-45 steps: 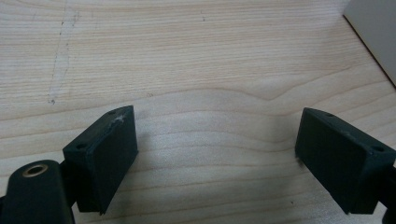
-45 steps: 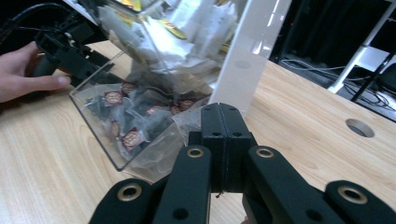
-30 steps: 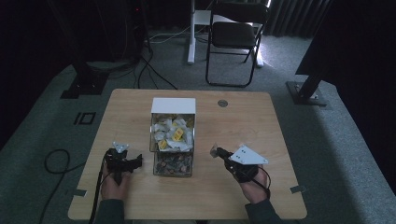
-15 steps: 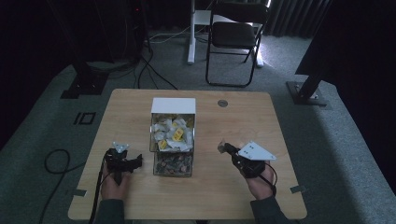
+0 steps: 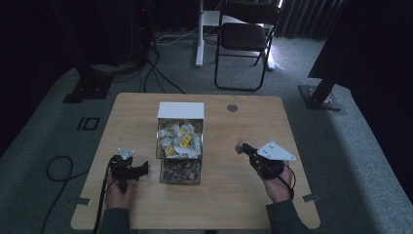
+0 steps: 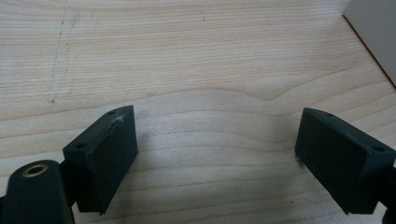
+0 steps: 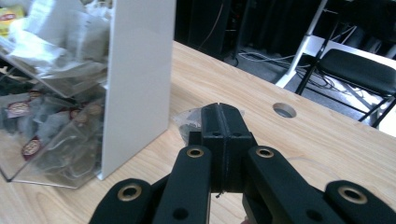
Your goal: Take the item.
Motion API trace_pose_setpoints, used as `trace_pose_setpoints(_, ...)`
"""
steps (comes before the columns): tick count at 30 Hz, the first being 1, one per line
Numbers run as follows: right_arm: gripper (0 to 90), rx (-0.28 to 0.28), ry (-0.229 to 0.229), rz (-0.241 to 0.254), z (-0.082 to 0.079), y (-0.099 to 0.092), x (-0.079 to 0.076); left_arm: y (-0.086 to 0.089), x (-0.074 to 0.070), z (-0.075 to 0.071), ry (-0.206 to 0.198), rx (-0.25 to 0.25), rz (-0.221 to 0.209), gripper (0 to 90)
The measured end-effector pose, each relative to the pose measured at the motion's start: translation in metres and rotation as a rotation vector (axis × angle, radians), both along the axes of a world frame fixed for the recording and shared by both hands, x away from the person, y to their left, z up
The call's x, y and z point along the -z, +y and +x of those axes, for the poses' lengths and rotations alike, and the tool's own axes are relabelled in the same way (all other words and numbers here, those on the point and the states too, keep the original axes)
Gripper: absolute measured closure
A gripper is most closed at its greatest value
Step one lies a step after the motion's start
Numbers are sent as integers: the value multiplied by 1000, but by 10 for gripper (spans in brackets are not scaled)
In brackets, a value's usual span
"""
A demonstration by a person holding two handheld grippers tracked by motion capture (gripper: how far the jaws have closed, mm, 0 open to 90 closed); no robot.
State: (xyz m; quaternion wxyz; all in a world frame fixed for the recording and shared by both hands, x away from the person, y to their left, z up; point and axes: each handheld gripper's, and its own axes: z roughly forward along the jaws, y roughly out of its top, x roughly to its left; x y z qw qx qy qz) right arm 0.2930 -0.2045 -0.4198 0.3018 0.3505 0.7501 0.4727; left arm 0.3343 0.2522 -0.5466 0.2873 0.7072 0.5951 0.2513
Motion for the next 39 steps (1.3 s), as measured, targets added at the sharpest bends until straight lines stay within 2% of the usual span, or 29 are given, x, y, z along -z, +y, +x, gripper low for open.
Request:
trace_pose_setpoints(26, 900, 112, 8, 6, 26, -36, -3, 0, 0, 0, -1, -1, -1, 135)
trace_pose_setpoints(39, 900, 173, 42, 6, 43, -49, 4, 0, 0, 0, 0, 0, -2, 135)
